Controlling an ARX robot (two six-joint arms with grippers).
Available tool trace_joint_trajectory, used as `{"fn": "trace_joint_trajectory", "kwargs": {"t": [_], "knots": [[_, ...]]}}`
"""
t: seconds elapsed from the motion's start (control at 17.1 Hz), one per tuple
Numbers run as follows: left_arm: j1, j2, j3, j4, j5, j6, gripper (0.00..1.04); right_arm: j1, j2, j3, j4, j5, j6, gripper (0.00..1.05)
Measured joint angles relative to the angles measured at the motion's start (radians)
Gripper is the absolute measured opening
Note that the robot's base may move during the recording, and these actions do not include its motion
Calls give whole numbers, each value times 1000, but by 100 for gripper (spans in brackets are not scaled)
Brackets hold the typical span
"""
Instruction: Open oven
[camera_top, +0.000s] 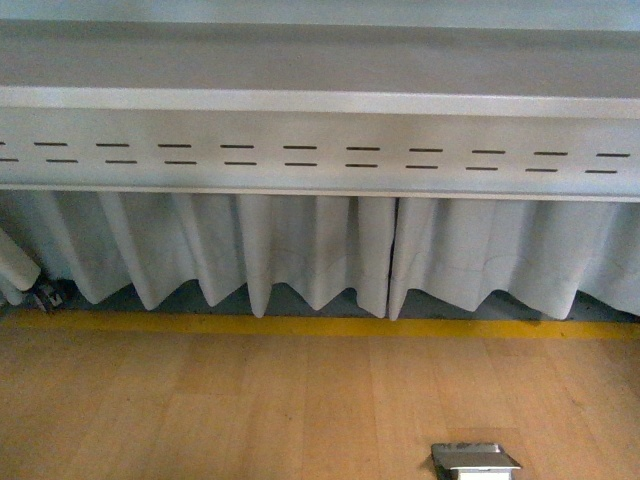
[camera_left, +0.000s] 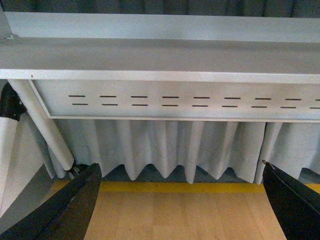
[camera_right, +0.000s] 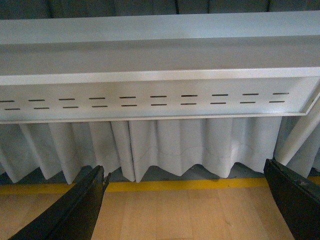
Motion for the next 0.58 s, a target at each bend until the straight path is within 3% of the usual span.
{"fn": "trace_joint_trajectory", "kwargs": {"t": [0.58], "knots": [[0, 0, 0, 0, 0, 0, 98, 0, 0, 0, 0, 0, 0, 98]]}}
